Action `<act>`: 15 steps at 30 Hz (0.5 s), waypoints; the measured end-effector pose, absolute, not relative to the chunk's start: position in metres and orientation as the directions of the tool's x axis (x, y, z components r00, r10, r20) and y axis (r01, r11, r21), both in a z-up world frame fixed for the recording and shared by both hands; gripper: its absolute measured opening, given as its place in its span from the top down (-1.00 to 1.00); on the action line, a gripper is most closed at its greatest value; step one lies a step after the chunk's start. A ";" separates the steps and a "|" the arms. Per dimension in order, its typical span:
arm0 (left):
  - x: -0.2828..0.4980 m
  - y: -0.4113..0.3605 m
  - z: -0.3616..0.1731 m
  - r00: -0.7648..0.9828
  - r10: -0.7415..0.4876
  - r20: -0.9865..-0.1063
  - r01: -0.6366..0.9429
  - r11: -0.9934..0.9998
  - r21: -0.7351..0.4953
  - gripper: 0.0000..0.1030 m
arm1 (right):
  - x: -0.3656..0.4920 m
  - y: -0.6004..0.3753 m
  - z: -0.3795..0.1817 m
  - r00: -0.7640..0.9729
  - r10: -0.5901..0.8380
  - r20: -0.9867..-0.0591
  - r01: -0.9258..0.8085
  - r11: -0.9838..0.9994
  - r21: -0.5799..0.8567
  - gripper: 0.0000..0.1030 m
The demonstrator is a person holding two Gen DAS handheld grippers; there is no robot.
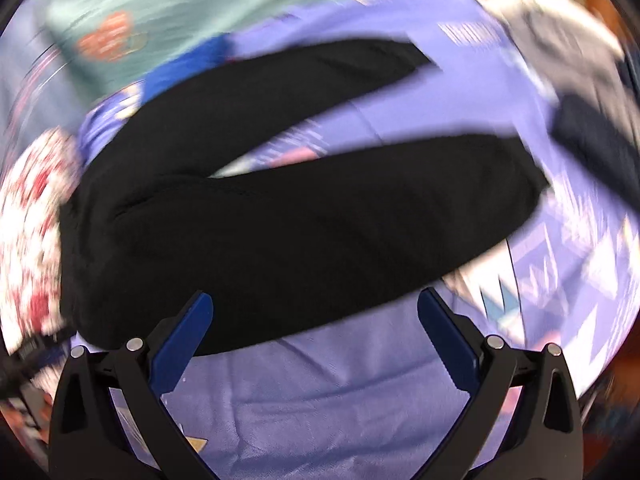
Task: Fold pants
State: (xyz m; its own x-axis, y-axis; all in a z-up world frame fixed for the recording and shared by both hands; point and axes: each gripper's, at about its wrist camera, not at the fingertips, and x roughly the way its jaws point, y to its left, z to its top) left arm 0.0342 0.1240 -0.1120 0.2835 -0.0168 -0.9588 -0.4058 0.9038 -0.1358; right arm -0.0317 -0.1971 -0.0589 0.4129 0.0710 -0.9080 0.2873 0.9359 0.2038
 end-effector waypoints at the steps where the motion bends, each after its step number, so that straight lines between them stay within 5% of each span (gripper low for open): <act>1: 0.035 0.134 -0.117 0.275 -0.018 -0.961 -0.432 0.891 -0.140 -0.95 | -0.034 -0.209 -0.068 0.385 0.077 -0.920 0.345 0.912 0.220 -0.97; 10: 0.046 0.200 -0.174 0.215 -0.163 -0.963 -0.612 0.746 -0.263 -0.94 | -0.040 -0.246 -0.097 0.297 0.120 -0.947 0.477 0.841 0.256 -0.97; 12: 0.050 0.203 -0.184 0.203 -0.178 -0.963 -0.622 0.736 -0.267 -0.83 | -0.039 -0.253 -0.095 0.303 0.106 -0.947 0.486 0.837 0.250 -0.97; 14: 0.056 0.204 -0.191 0.195 -0.176 -0.965 -0.618 0.742 -0.260 -0.42 | -0.037 -0.268 -0.095 0.311 0.077 -0.947 0.503 0.832 0.233 -0.97; 15: 0.060 0.204 -0.194 0.182 -0.164 -0.970 -0.618 0.748 -0.242 -0.39 | -0.036 -0.276 -0.096 0.313 0.067 -0.947 0.508 0.831 0.227 -0.97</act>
